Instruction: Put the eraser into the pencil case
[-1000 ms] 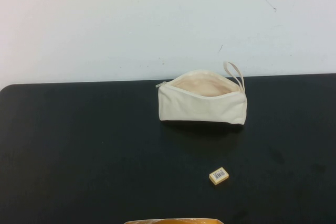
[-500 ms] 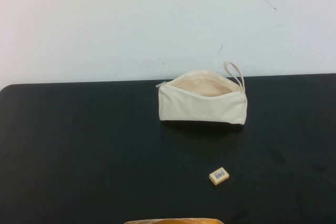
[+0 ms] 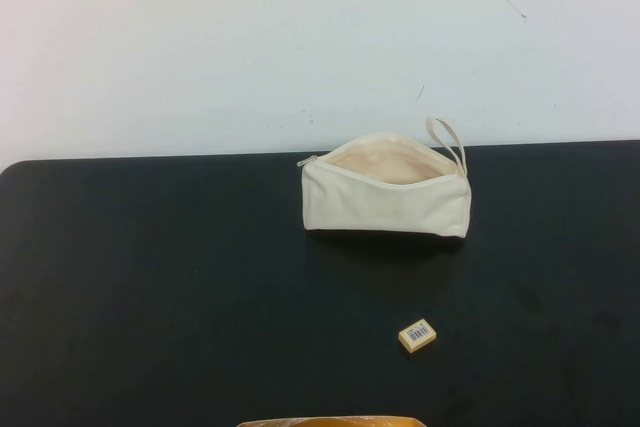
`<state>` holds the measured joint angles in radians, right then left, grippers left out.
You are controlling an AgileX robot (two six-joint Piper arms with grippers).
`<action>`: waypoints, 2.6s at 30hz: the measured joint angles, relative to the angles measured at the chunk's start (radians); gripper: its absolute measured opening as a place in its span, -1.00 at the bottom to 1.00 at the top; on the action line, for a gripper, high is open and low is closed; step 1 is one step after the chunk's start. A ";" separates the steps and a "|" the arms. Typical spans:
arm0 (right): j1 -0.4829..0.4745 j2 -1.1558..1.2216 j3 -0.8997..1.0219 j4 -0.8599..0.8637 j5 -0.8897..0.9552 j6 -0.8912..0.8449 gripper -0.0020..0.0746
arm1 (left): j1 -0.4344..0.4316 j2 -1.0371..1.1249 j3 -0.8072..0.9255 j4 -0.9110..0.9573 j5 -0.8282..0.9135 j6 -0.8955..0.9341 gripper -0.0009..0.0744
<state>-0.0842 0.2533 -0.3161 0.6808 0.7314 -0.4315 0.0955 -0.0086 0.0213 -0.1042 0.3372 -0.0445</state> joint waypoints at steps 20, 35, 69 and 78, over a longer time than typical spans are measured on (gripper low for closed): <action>0.393 0.952 -0.746 -0.753 0.482 0.107 -0.95 | 0.000 0.000 0.000 0.000 0.000 0.000 -0.98; 0.572 1.396 -0.964 -0.541 0.316 0.100 -0.86 | 0.000 0.000 0.000 0.000 0.000 0.000 -0.98; 0.685 1.892 -1.276 -0.652 0.195 0.220 0.28 | 0.000 0.000 0.000 0.000 0.000 0.000 -0.98; 0.686 1.899 -1.280 -0.653 0.265 0.222 -0.17 | 0.000 0.000 0.000 0.000 0.000 0.000 -0.98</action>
<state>0.6018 2.1524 -1.5962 0.0280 0.9960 -0.2094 0.0955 -0.0086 0.0213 -0.1042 0.3372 -0.0445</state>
